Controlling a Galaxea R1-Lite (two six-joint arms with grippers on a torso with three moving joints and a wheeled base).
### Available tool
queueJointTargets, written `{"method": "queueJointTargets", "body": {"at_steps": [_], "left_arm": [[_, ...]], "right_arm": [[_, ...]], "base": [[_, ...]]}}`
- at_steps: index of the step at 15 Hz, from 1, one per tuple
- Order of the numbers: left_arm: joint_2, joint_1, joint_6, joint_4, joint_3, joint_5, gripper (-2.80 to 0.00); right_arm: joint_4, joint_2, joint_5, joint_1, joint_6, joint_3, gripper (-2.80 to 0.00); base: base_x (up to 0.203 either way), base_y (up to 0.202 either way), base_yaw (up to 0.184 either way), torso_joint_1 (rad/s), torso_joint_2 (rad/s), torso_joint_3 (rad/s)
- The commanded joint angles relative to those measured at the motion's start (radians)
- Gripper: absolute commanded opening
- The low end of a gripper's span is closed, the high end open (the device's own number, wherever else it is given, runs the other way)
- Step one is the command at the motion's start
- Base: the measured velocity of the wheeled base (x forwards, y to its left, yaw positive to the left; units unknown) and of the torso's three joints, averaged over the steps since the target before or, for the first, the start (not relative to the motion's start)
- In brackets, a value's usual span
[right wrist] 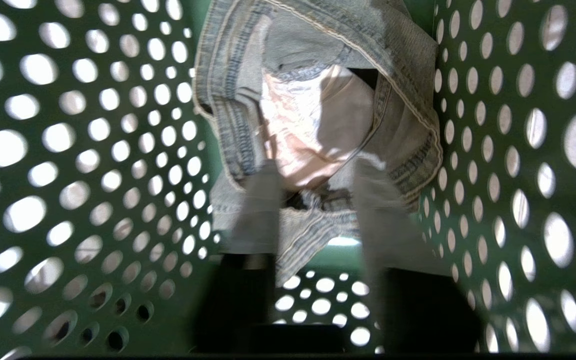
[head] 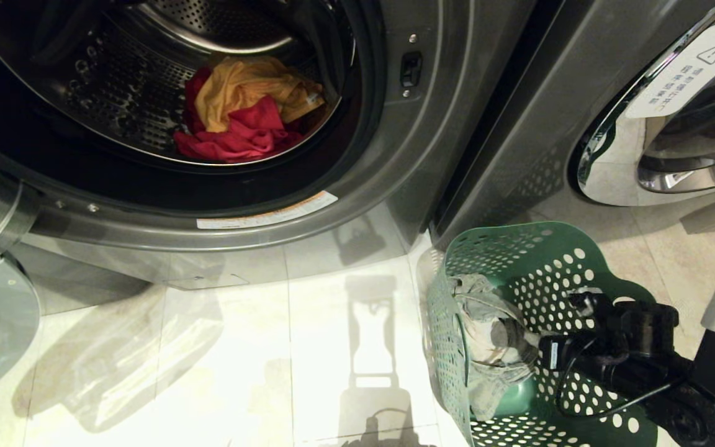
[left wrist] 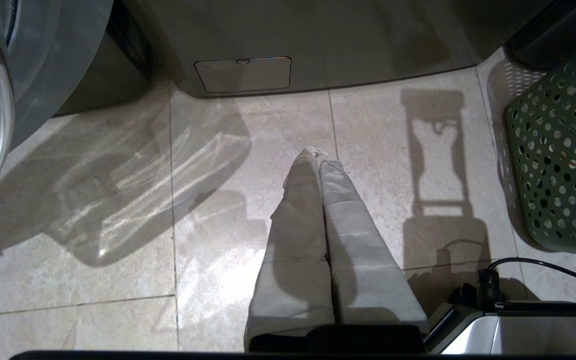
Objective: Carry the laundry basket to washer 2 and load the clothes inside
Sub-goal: Place the clothes into the washing machine
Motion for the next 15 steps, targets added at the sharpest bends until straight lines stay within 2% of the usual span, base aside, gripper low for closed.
{"method": "queueJointTargets", "body": {"at_steps": [1,7,15], "left_arm": [[0.0,0.0,0.0,-0.001,0.011,0.0,-2.8],[0.0,0.0,0.0,-0.001,0.011,0.0,-2.8],[0.0,0.0,0.0,-0.001,0.011,0.0,-2.8]], "right_arm": [[-0.007,0.095,0.004,-0.002,-0.006,-0.063,0.0],[0.074,0.237,0.032,-0.047,-0.123,-0.267,0.0],[0.212,0.372,0.104,-0.081,-0.185,-0.546,0.0]], "base": [[0.0,0.0,0.0,0.0,0.0,0.0],[0.0,0.0,0.0,0.0,0.0,0.0],[0.0,0.0,0.0,0.0,0.0,0.0]]}}
